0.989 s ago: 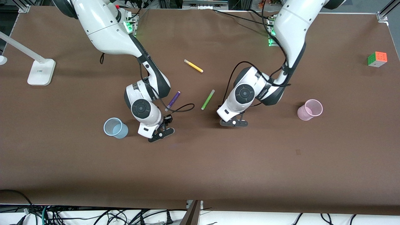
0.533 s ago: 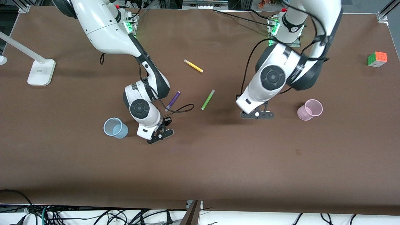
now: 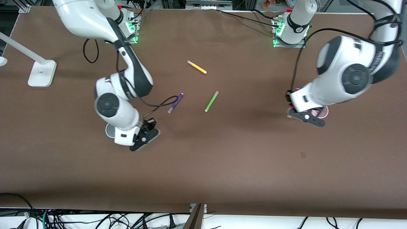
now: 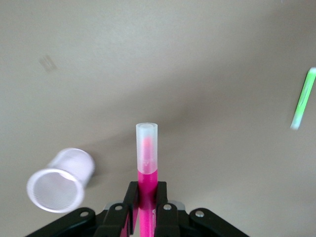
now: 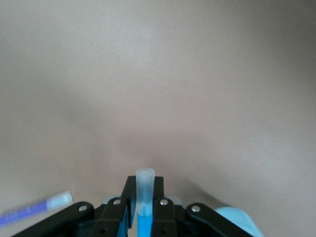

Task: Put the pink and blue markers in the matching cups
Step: 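Carry the pink marker to the pink cup while the right gripper carries blue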

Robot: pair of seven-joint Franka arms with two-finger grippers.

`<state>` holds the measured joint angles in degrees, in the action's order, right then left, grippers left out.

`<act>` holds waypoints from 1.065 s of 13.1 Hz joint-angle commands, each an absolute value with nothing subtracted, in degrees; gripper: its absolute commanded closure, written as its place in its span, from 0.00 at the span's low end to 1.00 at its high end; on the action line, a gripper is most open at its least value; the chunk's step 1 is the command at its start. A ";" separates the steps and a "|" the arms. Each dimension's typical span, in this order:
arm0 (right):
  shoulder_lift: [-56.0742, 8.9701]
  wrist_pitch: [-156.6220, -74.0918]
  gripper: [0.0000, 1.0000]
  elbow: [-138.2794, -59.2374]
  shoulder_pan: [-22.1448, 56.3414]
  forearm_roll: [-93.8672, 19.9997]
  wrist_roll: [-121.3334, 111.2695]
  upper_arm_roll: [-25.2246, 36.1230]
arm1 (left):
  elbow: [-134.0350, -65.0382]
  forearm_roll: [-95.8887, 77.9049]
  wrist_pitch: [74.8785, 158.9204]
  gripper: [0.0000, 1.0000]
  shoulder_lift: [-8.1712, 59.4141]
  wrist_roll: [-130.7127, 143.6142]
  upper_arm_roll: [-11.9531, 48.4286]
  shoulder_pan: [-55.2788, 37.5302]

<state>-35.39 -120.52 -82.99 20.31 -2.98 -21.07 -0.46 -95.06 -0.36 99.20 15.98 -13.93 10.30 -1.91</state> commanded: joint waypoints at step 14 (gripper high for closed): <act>-32.78 -106.88 0.84 -84.20 3.88 -38.49 -86.55 -0.79 | -111.27 -28.88 112.85 1.00 19.58 -89.61 10.99 23.36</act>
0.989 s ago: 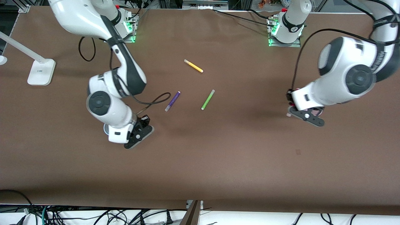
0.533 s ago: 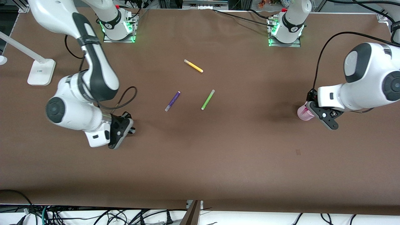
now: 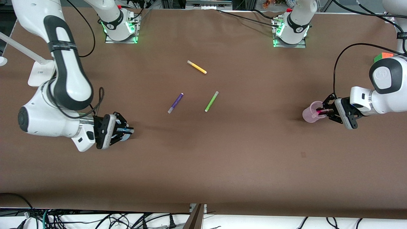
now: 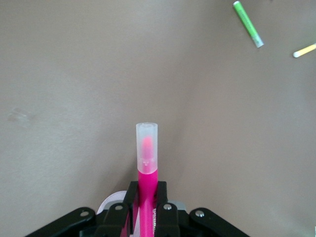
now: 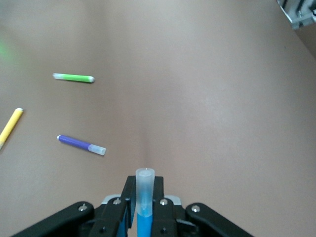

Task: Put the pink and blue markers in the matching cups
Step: 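Carry the pink marker to the pink cup while the right gripper carries blue, then open the left gripper over the pink cup while the right gripper releases blue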

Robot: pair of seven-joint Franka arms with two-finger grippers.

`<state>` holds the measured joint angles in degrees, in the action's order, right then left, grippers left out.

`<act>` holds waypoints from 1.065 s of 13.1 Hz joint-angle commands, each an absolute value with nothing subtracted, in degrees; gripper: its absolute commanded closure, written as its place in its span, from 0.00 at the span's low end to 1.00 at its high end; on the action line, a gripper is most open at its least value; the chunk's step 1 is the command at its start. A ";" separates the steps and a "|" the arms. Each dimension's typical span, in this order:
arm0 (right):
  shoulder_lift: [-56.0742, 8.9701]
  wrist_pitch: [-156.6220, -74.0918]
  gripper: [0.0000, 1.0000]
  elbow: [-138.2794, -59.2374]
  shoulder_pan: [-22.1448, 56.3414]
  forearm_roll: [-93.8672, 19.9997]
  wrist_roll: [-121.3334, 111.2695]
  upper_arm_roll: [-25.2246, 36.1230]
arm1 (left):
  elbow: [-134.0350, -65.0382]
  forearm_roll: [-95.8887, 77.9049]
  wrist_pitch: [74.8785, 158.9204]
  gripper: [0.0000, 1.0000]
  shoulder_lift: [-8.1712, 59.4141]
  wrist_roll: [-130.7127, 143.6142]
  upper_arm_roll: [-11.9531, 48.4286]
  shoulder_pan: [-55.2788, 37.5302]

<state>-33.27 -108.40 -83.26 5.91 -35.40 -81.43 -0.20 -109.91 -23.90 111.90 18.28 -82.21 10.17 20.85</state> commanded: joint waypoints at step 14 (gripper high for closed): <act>-39.37 -97.74 0.84 -84.38 -4.39 -51.68 -105.63 -0.88 | -111.01 -34.72 112.33 0.00 22.51 -97.39 10.90 26.54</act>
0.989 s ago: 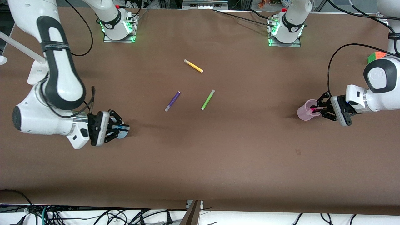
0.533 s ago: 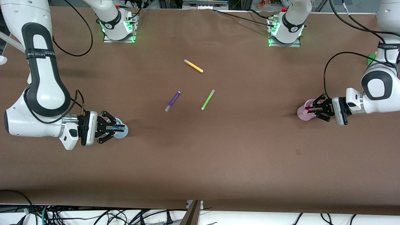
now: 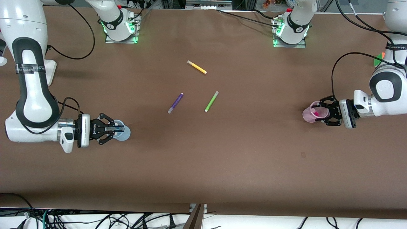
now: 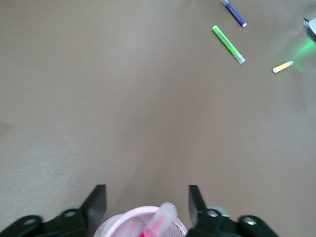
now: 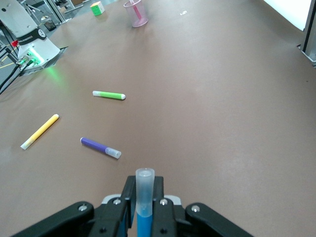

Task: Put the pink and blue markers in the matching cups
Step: 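Open the left gripper over the pink cup while the right gripper releases blue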

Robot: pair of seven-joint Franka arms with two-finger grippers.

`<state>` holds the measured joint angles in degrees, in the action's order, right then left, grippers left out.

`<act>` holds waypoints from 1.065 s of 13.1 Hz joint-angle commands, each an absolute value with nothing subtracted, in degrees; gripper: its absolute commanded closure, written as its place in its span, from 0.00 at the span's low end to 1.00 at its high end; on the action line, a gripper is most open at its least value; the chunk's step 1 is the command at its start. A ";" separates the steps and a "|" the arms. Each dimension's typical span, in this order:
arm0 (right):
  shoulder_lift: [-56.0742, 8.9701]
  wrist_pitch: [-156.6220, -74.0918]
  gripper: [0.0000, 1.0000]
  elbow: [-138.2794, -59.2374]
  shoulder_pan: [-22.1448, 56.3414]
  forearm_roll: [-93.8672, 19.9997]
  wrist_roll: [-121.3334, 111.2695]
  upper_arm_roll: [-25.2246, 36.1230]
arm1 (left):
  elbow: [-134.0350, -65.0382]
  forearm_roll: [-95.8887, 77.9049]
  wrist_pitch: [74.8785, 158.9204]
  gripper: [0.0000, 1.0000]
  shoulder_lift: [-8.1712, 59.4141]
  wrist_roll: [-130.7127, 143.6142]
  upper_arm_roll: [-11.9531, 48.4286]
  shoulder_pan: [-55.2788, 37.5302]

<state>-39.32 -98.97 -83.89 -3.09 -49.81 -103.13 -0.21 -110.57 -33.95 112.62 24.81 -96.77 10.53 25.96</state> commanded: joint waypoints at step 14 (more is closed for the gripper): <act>-34.98 -93.69 0.00 -71.38 0.70 -26.48 -42.43 -1.32 | -97.92 -6.88 93.52 0.00 3.69 -10.95 27.40 24.70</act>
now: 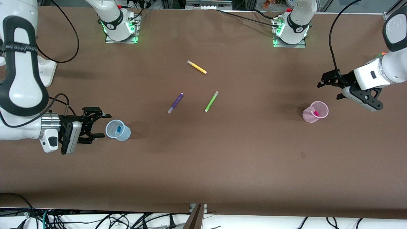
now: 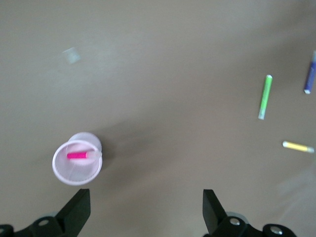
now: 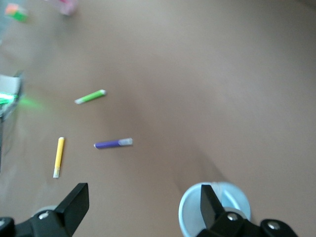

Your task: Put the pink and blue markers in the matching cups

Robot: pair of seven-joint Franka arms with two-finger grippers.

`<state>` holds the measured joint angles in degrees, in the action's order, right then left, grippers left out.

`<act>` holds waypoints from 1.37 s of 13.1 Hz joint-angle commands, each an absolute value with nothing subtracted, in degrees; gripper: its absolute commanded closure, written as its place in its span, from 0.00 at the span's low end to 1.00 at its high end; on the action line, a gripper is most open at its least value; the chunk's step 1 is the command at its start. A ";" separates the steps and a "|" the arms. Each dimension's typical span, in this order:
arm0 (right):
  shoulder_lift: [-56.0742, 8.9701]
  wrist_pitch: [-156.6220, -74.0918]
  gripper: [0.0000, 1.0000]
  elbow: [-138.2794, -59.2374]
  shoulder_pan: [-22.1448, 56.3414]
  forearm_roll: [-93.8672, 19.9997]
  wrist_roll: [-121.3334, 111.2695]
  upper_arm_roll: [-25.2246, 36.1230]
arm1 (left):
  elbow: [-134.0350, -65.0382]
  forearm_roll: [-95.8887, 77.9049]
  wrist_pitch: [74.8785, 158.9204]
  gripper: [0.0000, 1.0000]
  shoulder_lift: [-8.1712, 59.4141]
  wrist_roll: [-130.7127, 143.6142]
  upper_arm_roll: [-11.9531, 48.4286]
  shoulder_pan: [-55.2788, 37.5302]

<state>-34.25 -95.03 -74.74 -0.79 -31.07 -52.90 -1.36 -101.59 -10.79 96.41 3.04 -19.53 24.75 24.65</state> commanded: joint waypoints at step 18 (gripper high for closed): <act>-4.07 -86.58 0.00 -91.49 1.41 0.17 2.81 -2.37 | -92.46 3.16 90.00 0.00 4.31 3.43 32.53 20.67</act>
<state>-10.70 -83.91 -84.46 2.28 -0.99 1.93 -1.71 -94.29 1.46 91.03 3.60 3.10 33.10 22.76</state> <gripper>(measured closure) 0.000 0.000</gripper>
